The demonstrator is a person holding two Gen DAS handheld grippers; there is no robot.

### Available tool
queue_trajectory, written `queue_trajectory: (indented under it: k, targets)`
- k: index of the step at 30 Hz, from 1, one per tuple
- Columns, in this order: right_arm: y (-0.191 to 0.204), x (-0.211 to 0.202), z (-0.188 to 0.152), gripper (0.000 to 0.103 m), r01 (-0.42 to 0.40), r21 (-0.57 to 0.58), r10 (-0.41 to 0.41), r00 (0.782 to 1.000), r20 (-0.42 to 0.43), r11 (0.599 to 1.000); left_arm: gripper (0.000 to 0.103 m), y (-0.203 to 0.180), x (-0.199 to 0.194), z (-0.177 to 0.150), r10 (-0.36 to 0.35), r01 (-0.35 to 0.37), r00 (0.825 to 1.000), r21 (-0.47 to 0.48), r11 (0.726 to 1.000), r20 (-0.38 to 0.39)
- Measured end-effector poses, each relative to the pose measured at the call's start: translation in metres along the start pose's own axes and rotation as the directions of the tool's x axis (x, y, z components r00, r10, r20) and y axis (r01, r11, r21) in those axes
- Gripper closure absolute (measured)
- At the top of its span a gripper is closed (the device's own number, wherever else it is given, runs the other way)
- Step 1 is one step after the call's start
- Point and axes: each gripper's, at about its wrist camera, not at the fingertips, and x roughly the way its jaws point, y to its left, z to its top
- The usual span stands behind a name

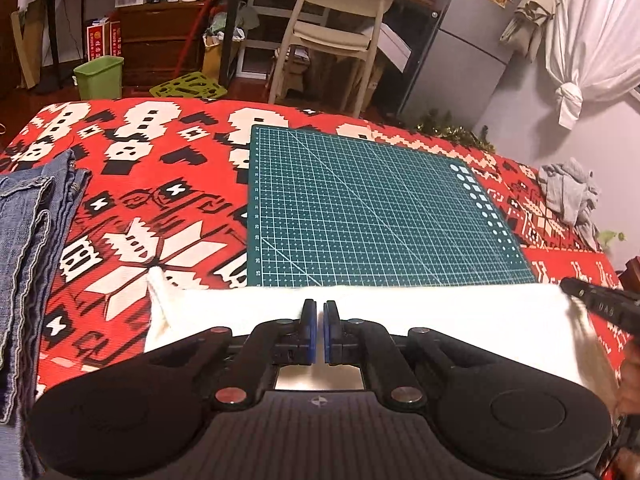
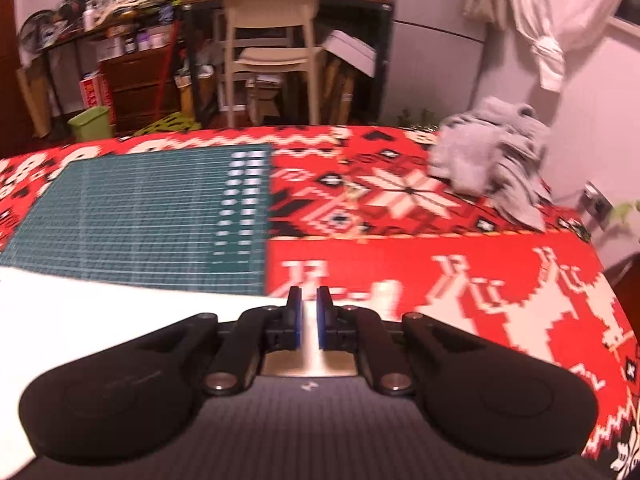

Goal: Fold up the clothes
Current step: 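Open both tools and lift them off the sweater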

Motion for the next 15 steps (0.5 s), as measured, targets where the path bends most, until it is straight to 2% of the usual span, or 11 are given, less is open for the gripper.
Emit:
queue_trajectory:
  k: [2, 6, 7, 10, 15]
  targets:
    - [-0.008, 0.003, 0.002, 0.096, 0.025, 0.007, -0.025, 1.000, -0.004, 1.000, 0.097, -0.002, -0.002, 0.000, 0.008, -0.008, 1.000, 0.003, 1.000, -0.004]
    - [-0.007, -0.009, 0.004, 0.094, 0.036, 0.030, -0.037, 0.999, 0.006, 0.999, 0.083, -0.021, -0.014, -0.002, 0.035, -0.036, 0.999, 0.046, 0.998, 0.017]
    - [0.000, -0.016, 0.002, 0.094, 0.032, 0.012, -0.032, 0.999, 0.020, 0.999, 0.082, -0.026, -0.018, -0.002, 0.033, -0.034, 0.999, 0.060, 0.998, 0.025]
    - [0.022, -0.035, -0.005, 0.083, 0.012, -0.054, -0.009, 0.998, 0.056, 0.998, 0.078, -0.041, -0.025, -0.009, -0.007, 0.006, 1.000, 0.070, 0.998, 0.015]
    - [0.059, -0.053, -0.023, 0.078, -0.047, -0.138, 0.054, 0.997, 0.052, 0.989, 0.076, -0.061, -0.020, -0.026, 0.009, -0.007, 1.000, 0.120, 0.993, -0.016]
